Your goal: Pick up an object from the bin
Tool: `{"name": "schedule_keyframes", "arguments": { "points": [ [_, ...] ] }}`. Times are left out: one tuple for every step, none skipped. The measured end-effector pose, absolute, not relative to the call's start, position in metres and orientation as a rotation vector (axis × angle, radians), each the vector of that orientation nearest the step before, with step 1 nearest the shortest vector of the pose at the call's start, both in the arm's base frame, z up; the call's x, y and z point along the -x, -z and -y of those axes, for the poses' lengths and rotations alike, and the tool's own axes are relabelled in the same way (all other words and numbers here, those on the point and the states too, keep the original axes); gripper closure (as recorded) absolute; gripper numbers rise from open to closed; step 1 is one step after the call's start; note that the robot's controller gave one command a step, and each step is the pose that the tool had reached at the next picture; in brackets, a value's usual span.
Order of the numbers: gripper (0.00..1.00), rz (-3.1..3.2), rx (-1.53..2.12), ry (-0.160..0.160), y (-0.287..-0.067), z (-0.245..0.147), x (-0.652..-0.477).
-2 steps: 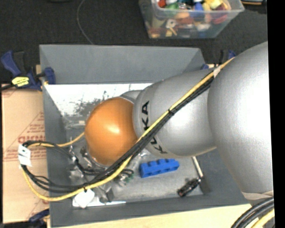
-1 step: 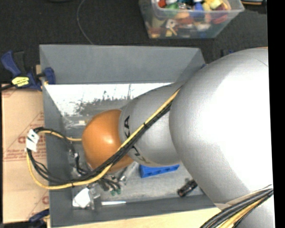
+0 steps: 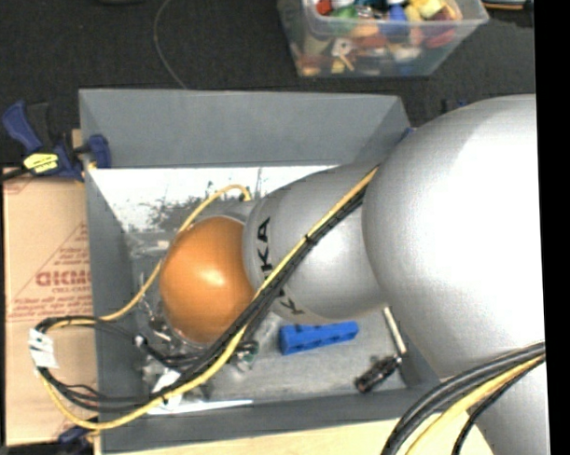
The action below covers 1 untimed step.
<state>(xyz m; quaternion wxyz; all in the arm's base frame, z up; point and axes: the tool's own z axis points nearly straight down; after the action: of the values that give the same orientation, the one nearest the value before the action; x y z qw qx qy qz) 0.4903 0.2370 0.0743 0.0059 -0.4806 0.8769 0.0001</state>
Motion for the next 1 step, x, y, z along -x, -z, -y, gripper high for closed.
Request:
{"name": "schedule_keyframes", "arguments": {
  "points": [
    [1.0,-2.681,1.62,0.0,-0.0714,-0.2361,-0.4926]
  ]
}}
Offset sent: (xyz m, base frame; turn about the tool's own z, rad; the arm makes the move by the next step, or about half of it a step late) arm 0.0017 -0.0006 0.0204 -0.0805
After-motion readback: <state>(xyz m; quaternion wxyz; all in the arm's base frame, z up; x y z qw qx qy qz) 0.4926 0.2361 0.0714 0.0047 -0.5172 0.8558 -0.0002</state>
